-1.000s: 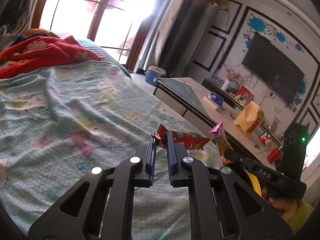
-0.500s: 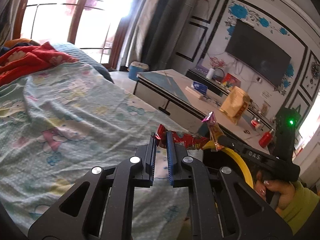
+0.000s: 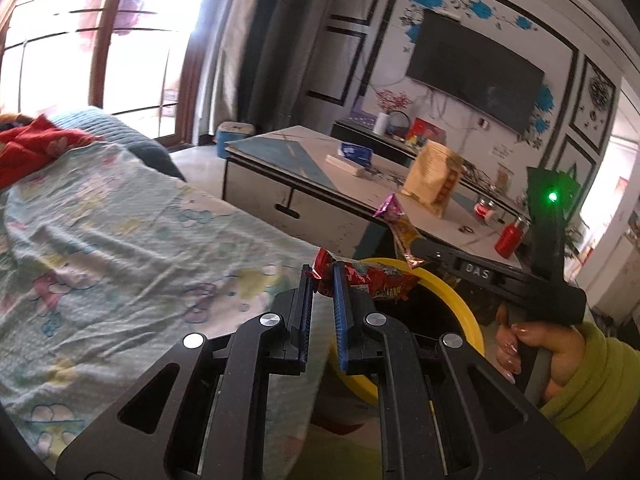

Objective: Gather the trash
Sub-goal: 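Carry the red wrapper and snack stick over the yellow bin with both tools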

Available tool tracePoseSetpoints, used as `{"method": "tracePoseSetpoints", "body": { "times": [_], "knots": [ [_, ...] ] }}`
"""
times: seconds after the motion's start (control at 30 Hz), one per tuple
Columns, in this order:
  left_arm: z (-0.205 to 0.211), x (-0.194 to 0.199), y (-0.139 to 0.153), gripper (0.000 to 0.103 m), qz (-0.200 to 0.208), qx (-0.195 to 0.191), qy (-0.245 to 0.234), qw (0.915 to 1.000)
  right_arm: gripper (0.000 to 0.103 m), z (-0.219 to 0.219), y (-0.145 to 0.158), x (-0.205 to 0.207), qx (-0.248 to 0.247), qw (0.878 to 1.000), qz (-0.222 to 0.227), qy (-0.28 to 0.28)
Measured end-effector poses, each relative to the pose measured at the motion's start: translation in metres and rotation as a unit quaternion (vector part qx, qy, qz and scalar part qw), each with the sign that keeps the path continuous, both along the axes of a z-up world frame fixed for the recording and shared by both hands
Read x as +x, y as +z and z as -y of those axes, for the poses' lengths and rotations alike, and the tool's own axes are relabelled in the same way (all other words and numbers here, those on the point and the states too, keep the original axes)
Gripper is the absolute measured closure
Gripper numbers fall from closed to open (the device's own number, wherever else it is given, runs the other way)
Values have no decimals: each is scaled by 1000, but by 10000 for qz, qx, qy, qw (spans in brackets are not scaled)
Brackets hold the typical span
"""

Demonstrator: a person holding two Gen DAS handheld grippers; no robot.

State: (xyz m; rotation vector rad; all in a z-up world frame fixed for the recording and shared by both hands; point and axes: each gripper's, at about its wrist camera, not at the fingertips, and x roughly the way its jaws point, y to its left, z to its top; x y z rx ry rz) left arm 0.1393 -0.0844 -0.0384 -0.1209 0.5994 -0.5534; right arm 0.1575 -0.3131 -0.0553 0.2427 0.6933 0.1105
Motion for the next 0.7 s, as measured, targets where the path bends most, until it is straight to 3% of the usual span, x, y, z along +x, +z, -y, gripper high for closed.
{"method": "tracePoseSetpoints", "body": {
  "times": [0.7],
  "knots": [
    [90,-19,-19,97,40,626,-964,9934,96,86,-20,-31,69,9975,-301,-638]
  ]
}}
